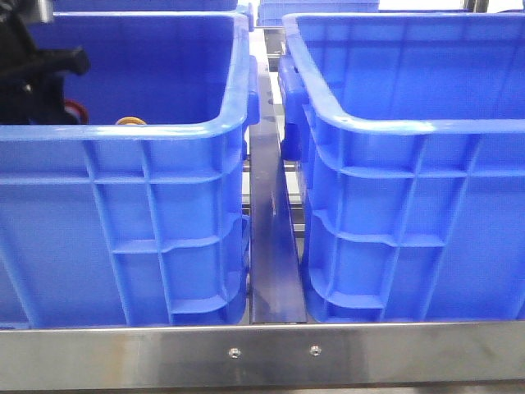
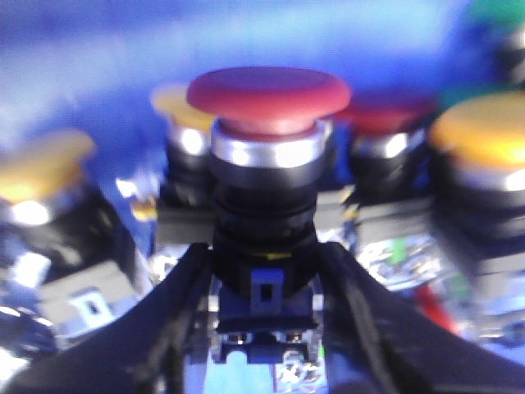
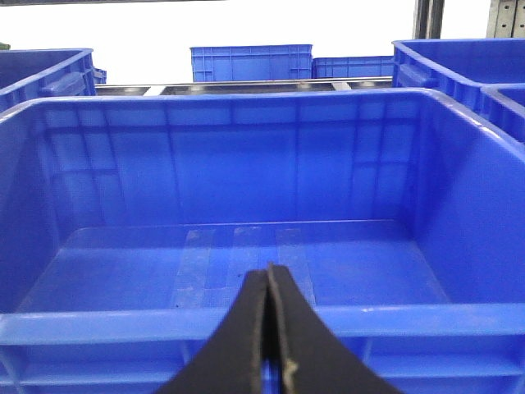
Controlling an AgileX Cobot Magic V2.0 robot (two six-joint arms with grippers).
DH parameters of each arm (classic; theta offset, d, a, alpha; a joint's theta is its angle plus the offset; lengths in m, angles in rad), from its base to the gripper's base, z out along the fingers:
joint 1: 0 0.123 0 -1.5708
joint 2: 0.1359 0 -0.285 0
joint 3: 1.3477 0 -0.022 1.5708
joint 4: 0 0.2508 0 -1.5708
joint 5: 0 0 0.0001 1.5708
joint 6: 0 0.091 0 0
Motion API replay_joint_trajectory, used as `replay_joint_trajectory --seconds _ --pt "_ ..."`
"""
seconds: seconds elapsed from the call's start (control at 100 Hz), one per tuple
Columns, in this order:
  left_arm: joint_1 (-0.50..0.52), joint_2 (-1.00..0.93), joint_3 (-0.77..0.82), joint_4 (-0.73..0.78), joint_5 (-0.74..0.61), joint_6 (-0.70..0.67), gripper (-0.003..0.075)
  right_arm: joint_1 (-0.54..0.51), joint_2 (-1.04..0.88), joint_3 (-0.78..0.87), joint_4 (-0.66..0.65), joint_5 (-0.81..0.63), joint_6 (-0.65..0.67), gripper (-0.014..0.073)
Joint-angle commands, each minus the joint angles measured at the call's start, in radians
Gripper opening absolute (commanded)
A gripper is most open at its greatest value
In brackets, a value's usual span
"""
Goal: Pick red and yellow buttons and place in box
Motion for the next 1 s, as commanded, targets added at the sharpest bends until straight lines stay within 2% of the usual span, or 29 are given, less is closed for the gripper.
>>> replay_joint_trajectory --seconds 0.0,0.24,0.34,0.45,0.66,0.99 --pt "-0.007 -0.105 -0.014 -0.022 -0.066 0.002 0.0116 -0.006 -0.021 0.005 0.003 -0.080 -0.007 -0.0094" --pt "-0.018 -0.286 0.133 -0.049 -0.214 0.020 0.0116 -0.006 -0.021 0.005 0.003 -0.080 -0.007 -0.0094" --pt "-0.048 -0.359 0.198 -0.049 -0.282 0.022 0.0116 -0.006 -0.021 0.005 0.003 -0.080 -0.007 -0.0094" --pt "-0.087 -0.424 0.247 -0.049 -0.299 0.022 0.0116 -0.006 -0.021 0.005 0.003 -0.080 -0.007 -0.0094" --pt "-0.219 -0.500 0.285 -0.049 -0.347 0.022 0.0116 -0.006 -0.021 0.005 0.003 -0.080 -0.007 -0.0094" --pt "-0.474 -0.504 0.285 -0.049 -0.382 0.047 0.0116 -0.006 -0.021 0.005 0.003 -0.080 -0.007 -0.0094"
